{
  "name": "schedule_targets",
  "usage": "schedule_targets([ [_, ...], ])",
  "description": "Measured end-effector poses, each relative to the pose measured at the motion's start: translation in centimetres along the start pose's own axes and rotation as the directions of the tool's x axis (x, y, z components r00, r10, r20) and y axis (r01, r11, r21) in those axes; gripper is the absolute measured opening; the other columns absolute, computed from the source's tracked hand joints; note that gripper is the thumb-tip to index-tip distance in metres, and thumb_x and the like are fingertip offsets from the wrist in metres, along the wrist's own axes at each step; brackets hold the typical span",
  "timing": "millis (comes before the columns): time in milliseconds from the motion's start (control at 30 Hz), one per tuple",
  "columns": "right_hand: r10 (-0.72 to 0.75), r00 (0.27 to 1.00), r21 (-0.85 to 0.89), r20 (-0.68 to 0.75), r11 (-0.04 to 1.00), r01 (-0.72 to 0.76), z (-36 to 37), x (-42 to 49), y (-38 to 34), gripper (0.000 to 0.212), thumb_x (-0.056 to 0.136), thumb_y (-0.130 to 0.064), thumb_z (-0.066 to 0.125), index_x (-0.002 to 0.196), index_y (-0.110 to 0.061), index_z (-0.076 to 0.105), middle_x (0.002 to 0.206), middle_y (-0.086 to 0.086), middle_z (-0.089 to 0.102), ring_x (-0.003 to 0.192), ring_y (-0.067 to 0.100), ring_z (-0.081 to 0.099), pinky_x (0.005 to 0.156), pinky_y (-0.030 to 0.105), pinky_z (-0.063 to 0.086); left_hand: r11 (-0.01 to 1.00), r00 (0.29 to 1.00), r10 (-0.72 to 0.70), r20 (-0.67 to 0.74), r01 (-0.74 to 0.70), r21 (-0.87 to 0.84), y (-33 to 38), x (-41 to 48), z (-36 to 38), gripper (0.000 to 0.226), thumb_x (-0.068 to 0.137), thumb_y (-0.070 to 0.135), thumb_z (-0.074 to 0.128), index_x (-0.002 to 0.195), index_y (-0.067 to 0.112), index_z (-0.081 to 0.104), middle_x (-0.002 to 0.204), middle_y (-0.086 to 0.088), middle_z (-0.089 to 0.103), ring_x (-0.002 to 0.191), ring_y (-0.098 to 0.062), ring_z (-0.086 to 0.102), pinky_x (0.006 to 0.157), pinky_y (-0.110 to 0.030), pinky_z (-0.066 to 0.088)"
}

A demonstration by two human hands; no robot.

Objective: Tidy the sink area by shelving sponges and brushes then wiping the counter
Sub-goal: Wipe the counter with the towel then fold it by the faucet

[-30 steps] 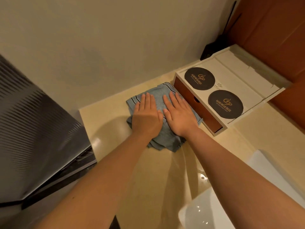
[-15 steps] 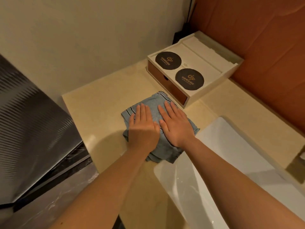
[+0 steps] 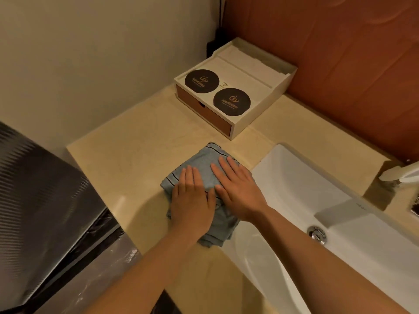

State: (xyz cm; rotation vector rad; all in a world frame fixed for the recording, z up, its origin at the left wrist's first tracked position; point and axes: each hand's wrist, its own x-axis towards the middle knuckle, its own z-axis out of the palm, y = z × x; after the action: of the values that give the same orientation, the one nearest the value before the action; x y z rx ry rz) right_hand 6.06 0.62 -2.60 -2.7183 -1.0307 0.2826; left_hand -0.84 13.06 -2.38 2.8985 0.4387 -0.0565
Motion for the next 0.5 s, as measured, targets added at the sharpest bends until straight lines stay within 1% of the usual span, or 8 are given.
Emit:
schedule_targets([
  [33,-0.003,1.000,0.000,-0.001,1.000,0.003,0.1,-0.1,0.0,0.068,0.087,-0.054,-0.004,0.148,-0.026,0.001,0.158,-0.001,-0.005,0.136,0.007,-0.022,0.108,0.023,-0.019,1.000,1.000,0.027,0.008,-0.027,0.000,-0.6,0.3,-0.4,0.069,0.095,0.048,0.030,0.147,0.005,0.017,0.153,-0.013,0.023,0.141,-0.026,0.022,0.114,-0.036,0.022],
  [100,0.003,1.000,0.015,0.007,1.000,-0.003,0.1,0.0,0.0,0.066,0.087,-0.053,-0.002,0.148,-0.027,-0.001,0.158,-0.002,-0.007,0.135,0.007,-0.024,0.110,0.024,-0.017,0.991,0.991,0.134,-0.017,-0.133,0.026,-1.7,1.5,-1.6,0.066,0.089,0.048,0.039,0.139,0.004,0.036,0.141,-0.015,0.043,0.129,-0.029,0.042,0.103,-0.039,0.037],
  [167,0.026,0.999,0.060,0.020,0.998,-0.027,0.0,0.1,0.0,0.060,0.094,-0.051,0.011,0.148,-0.028,0.000,0.158,-0.002,-0.007,0.135,0.006,-0.024,0.114,0.027,-0.013,0.951,0.952,0.306,0.005,-0.306,0.049,-2.6,3.0,-1.9,0.062,0.084,0.046,0.038,0.129,0.005,0.051,0.131,-0.014,0.055,0.119,-0.028,0.054,0.095,-0.039,0.045],
  [233,0.088,0.996,0.124,0.009,0.988,-0.088,0.0,-0.3,-0.3,0.060,0.098,-0.046,0.026,0.148,-0.026,-0.001,0.157,0.000,-0.010,0.136,0.007,-0.022,0.118,0.030,-0.008,0.867,0.868,0.493,0.059,-0.495,0.051,-3.6,4.3,-1.7,0.061,0.085,0.043,0.037,0.134,0.007,0.048,0.139,-0.013,0.049,0.128,-0.026,0.048,0.103,-0.037,0.038],
  [300,0.271,0.956,0.251,-0.111,0.938,-0.237,0.6,-1.4,-1.5,0.066,0.097,-0.044,0.034,0.149,-0.022,0.001,0.157,0.005,-0.009,0.142,0.014,-0.015,0.117,0.031,-0.004,0.815,0.813,0.575,0.088,-0.579,0.018,-4.2,4.9,-1.6,0.063,0.088,0.043,0.034,0.142,0.010,0.037,0.149,-0.010,0.037,0.138,-0.021,0.032,0.111,-0.032,0.019],
  [333,0.438,0.882,0.362,-0.172,0.861,-0.357,0.8,-2.1,-2.0,0.068,0.096,-0.044,0.036,0.149,-0.019,0.002,0.157,0.009,-0.007,0.145,0.021,-0.010,0.117,0.034,0.001,0.791,0.787,0.608,0.101,-0.612,0.008,-4.0,5.7,-1.3,0.064,0.089,0.043,0.033,0.144,0.011,0.032,0.151,-0.009,0.032,0.141,-0.019,0.026,0.112,-0.030,0.014],
  [400,0.675,0.733,0.590,-0.081,0.625,-0.511,1.6,-3.7,-3.9,0.072,0.095,-0.045,0.039,0.149,-0.017,0.000,0.157,0.011,-0.004,0.145,0.027,-0.006,0.118,0.039,0.007,0.782,0.781,0.618,0.091,-0.623,0.031,-4.2,5.5,-1.0,0.064,0.090,0.041,0.031,0.145,0.009,0.027,0.153,-0.010,0.029,0.142,-0.018,0.019,0.113,-0.030,0.011],
  [500,0.725,0.667,0.868,0.170,0.211,-0.450,2.3,-4.6,-5.9,0.074,0.094,-0.047,0.039,0.148,-0.025,-0.007,0.156,-0.002,0.012,0.145,0.021,0.010,0.117,0.036,0.018,0.770,0.768,0.633,0.092,-0.638,0.028,-3.9,5.8,-0.7,0.064,0.091,0.041,0.031,0.145,0.006,0.026,0.151,-0.013,0.030,0.140,-0.018,0.015,0.113,-0.031,0.011],
])
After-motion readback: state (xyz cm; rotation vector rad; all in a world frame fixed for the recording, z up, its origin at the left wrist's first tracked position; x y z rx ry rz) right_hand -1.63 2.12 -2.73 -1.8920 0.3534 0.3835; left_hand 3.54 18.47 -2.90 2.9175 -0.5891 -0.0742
